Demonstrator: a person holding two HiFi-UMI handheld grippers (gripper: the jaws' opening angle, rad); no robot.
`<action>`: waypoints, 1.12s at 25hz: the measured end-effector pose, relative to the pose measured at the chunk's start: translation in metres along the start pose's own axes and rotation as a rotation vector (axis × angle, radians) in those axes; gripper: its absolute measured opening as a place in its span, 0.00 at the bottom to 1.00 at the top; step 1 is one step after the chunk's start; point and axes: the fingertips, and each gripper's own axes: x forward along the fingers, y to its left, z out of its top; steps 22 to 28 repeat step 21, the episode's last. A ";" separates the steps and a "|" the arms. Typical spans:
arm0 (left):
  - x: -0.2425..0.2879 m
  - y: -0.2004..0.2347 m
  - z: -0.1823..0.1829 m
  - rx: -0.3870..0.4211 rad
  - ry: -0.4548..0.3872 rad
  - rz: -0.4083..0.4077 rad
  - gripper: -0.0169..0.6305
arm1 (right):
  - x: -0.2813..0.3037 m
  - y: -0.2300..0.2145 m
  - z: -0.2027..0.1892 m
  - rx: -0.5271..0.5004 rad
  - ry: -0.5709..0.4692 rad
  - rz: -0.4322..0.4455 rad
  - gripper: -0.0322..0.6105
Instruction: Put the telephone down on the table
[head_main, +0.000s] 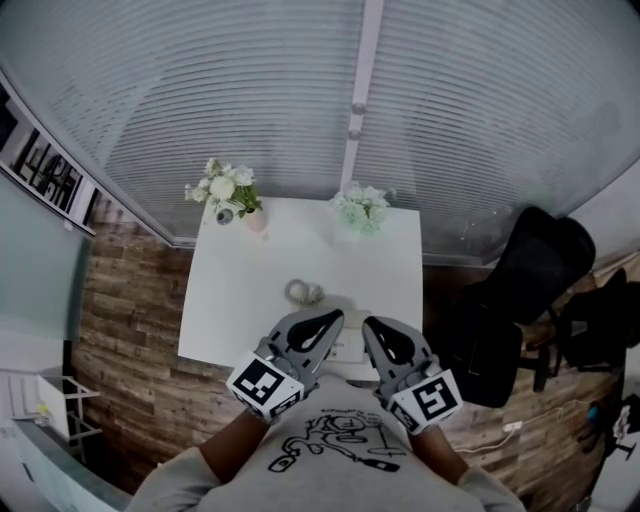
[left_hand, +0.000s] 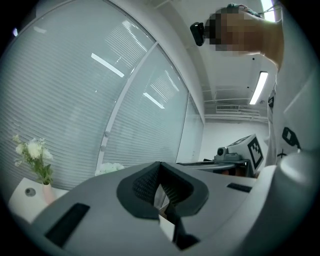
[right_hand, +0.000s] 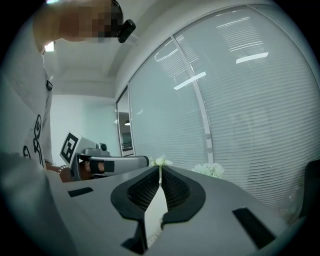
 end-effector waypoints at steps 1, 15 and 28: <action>0.000 -0.001 0.000 0.014 0.004 -0.002 0.03 | 0.000 0.000 0.001 -0.001 -0.001 0.001 0.12; 0.004 -0.008 0.005 0.021 -0.029 -0.017 0.03 | 0.001 0.000 0.007 -0.010 -0.007 0.018 0.11; 0.004 -0.006 0.004 0.014 -0.034 -0.013 0.03 | 0.004 -0.001 0.011 0.005 -0.019 0.014 0.11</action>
